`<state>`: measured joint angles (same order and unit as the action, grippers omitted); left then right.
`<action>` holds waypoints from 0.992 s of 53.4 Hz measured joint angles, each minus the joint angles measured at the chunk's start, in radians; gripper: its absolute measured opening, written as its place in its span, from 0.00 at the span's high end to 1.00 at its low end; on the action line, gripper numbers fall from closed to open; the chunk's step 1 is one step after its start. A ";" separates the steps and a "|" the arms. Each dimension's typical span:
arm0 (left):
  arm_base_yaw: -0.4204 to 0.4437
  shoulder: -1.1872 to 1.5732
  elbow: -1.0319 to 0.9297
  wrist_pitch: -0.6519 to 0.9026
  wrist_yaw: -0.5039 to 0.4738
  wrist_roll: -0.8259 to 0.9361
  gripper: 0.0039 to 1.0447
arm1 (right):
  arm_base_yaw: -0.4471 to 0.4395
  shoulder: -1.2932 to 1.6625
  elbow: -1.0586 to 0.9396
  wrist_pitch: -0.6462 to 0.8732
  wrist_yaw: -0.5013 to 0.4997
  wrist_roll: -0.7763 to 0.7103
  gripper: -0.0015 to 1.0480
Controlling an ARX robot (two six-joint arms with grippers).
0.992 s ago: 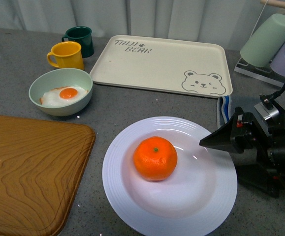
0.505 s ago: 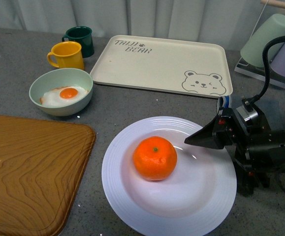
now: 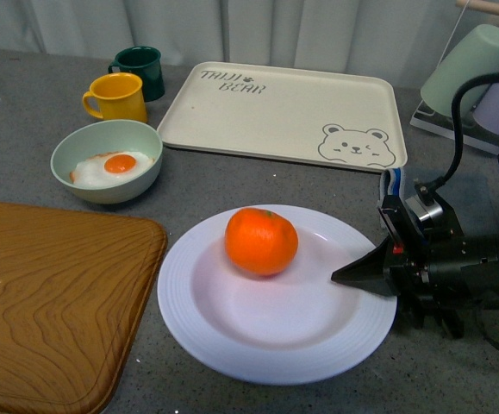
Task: Place orange and plate with both arms
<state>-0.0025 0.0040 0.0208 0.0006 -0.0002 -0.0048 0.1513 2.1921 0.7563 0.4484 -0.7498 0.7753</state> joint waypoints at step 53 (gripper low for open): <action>0.000 0.000 0.000 0.000 0.000 0.000 0.06 | -0.057 0.022 0.320 0.097 0.186 0.136 0.96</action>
<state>-0.0025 0.0040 0.0208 0.0006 -0.0002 -0.0048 0.0944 2.2143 1.0760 0.5449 -0.5636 0.9112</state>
